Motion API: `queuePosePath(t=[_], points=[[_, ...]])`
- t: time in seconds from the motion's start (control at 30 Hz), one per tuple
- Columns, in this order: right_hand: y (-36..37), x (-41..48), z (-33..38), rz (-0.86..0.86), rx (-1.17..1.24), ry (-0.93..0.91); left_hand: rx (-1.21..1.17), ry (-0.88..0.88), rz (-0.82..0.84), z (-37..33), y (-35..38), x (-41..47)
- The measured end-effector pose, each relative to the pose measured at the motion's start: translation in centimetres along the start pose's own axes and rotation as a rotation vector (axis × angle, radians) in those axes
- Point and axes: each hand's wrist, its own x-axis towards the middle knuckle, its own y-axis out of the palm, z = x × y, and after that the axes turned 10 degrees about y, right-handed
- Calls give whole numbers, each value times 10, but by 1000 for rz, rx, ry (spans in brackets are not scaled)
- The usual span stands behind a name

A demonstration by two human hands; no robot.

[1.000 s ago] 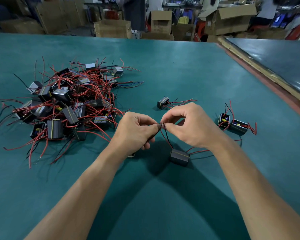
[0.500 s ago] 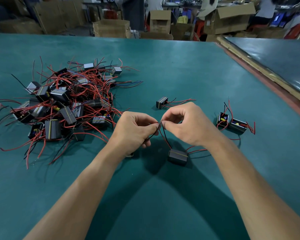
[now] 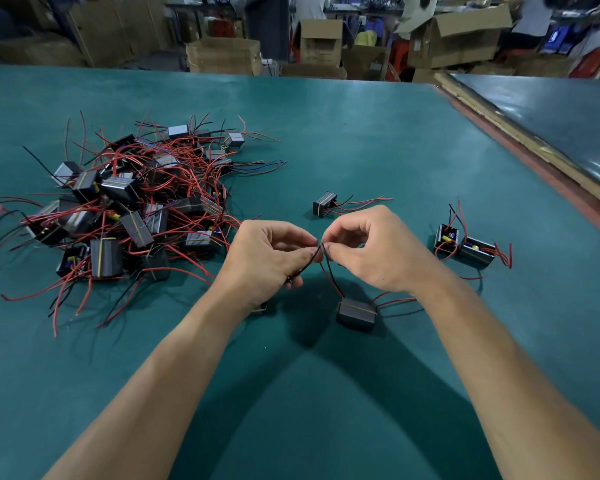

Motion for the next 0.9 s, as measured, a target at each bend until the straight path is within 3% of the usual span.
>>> queuePosePath(t=[0.63, 0.9], points=[[-3, -1, 1, 24, -26, -35, 32, -2, 45, 0, 2, -2], [5, 2, -2, 32, -45, 112, 98, 91, 36, 4, 4, -2]])
